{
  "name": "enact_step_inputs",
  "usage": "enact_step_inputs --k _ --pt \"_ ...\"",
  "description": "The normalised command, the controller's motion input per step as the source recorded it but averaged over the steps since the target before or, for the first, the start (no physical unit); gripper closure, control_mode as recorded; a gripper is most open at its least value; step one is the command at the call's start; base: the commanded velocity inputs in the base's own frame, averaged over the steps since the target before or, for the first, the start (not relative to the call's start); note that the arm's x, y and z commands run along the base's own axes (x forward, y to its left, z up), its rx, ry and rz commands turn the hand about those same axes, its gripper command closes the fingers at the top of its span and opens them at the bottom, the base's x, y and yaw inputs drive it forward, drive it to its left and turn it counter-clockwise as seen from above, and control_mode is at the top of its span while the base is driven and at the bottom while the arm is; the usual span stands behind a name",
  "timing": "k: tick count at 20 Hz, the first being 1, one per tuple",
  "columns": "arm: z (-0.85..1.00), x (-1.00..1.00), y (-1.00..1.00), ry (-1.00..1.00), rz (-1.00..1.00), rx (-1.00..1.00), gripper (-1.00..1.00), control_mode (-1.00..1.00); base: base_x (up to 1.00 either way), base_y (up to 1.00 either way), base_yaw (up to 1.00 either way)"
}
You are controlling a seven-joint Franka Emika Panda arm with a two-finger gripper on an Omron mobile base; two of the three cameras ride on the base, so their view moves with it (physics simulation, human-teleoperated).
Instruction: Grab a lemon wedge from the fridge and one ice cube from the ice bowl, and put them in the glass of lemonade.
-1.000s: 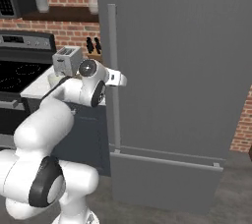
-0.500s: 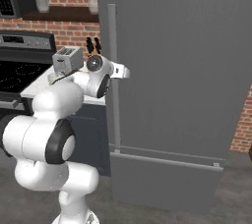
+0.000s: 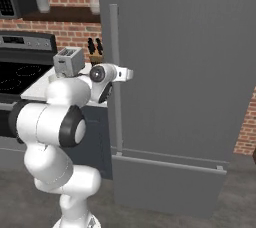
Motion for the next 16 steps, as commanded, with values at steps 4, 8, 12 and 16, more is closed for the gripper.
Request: enact_step_inputs --k 4,8,12,16 --pt "-0.06 0.58 -0.29 0.00 0.00 0.00 -1.00 -1.00 0.00 0.00 0.00" --pt "0.02 0.82 -0.22 0.16 0.00 0.03 1.00 -1.00 0.00 0.00 0.00" --pt "0.29 0.21 -0.18 0.23 0.00 0.04 1.00 -1.00 0.00 0.00 0.00" --pt "0.26 -0.69 -0.43 0.24 -0.01 0.07 1.00 -1.00 0.00 0.00 0.00"
